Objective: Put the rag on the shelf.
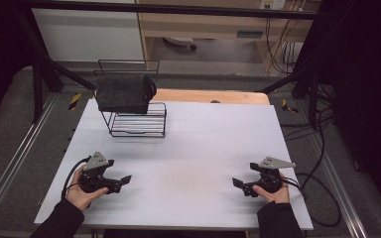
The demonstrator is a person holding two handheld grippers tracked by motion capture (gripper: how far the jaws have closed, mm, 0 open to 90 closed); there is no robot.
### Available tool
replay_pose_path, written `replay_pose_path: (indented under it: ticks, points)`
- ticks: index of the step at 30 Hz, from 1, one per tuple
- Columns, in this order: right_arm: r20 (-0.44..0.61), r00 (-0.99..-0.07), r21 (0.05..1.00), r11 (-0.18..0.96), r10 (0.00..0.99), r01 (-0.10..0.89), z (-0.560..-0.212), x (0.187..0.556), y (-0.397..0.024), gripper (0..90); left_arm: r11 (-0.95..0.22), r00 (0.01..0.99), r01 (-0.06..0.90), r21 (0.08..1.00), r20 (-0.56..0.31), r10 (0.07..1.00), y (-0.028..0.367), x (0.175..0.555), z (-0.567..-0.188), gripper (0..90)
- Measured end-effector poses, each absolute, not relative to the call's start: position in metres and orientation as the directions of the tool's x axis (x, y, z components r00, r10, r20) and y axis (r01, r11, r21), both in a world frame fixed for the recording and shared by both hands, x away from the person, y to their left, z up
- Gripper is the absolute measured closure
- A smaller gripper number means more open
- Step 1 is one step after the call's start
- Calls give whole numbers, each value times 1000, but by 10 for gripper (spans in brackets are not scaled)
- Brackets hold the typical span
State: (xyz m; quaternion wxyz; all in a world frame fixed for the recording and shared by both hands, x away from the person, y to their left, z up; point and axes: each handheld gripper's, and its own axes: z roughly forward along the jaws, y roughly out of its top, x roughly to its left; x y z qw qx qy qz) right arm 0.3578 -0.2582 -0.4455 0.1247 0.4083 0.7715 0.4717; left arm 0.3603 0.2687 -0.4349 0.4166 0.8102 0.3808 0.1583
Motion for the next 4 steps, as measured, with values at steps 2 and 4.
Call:
replay_pose_path:
  ticks: [2,4]
  points:
    - [191,-634,828,224,749,514,-446,357,-259,6,-367,662,484,794,-57,748,269,360,-436,86]
    - [190,-634,823,231,749,519,-448,357,-258,6,-373,663,484,791,-53,747,269,360,-437,86]
